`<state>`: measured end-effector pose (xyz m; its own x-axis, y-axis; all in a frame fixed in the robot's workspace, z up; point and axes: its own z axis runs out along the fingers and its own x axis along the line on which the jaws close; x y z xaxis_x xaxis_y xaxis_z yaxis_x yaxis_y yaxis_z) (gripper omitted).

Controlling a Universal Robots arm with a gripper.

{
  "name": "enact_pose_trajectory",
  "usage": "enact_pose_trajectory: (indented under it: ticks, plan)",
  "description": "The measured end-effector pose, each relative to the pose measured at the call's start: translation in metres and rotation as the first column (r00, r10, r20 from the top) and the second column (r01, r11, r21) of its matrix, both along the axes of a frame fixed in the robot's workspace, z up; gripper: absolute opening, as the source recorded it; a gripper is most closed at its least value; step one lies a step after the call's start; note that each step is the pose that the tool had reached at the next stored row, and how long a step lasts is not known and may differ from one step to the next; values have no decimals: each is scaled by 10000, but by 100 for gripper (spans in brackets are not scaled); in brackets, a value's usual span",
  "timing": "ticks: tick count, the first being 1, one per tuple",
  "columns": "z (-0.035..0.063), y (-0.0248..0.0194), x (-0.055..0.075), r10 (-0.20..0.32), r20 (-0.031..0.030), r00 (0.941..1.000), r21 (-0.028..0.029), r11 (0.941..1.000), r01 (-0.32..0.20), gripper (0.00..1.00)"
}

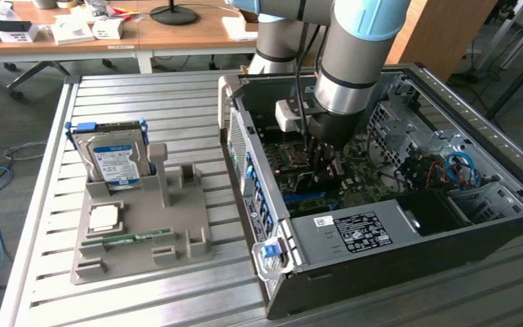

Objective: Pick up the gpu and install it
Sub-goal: 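Insert the gpu into the slot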

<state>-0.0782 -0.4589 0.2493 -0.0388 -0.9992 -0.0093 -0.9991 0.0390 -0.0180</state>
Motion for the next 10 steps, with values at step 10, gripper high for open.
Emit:
enact_pose_trajectory:
  ticks: [10]
  plan:
    - [0, 0, 0, -2, 4, 10000, 44, 10000, 2, 26]
